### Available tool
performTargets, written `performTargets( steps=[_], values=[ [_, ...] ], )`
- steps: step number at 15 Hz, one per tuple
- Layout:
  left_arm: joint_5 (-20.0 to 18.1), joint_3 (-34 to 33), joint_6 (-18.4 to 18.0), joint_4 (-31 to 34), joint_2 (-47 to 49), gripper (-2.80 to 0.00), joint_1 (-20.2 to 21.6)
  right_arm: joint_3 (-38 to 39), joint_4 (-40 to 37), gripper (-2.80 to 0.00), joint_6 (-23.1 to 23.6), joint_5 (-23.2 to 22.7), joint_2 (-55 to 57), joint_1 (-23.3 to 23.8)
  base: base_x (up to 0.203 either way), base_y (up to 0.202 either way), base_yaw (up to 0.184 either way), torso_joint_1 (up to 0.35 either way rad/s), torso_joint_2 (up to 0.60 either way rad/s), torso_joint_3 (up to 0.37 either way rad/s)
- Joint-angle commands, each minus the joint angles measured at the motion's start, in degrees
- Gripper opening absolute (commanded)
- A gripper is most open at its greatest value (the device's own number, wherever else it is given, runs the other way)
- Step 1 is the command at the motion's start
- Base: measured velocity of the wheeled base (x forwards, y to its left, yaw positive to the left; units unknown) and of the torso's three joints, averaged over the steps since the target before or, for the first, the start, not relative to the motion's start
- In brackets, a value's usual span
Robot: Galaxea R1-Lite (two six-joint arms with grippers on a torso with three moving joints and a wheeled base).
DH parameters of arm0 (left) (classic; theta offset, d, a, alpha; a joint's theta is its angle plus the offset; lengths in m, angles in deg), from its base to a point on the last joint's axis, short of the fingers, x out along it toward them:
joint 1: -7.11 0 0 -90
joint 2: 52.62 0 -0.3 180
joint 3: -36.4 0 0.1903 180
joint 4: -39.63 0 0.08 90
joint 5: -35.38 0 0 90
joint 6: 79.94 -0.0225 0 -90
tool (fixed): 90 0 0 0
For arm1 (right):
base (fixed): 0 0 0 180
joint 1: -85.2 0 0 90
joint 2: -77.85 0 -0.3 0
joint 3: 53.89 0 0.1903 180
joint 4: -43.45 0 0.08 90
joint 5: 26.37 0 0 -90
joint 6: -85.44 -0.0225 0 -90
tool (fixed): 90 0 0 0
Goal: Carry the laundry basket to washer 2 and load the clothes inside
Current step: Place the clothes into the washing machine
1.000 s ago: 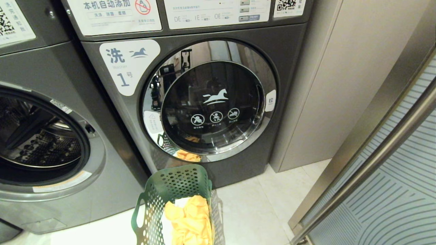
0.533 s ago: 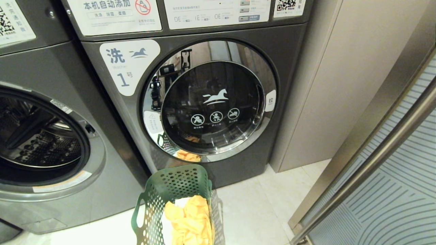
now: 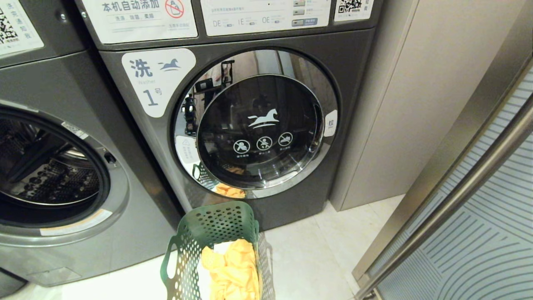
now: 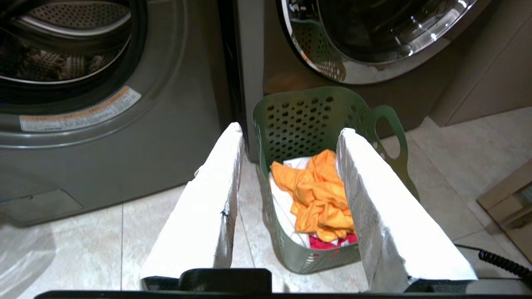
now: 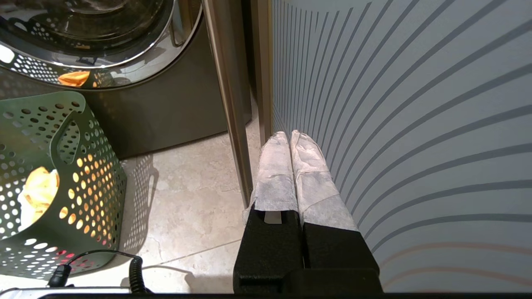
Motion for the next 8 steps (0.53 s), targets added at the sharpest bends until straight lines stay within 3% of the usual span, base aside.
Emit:
performTargets(
  steps=[1, 8],
  values=[
    [0.0, -0.1, -0.1, 0.2, 0.1, -2.80, 0.0, 0.0, 0.0, -2.80, 0.0, 0.0, 0.1, 0.0, 0.000, 0.000, 0.000, 0.000, 0.00, 0.000],
    [0.0, -0.1, 0.2, 0.3, 0.1, -2.80, 0.0, 0.0, 0.0, -2.80, -0.1, 0.0, 0.1, 0.0, 0.000, 0.000, 0.000, 0.000, 0.00, 0.000]
  ],
)
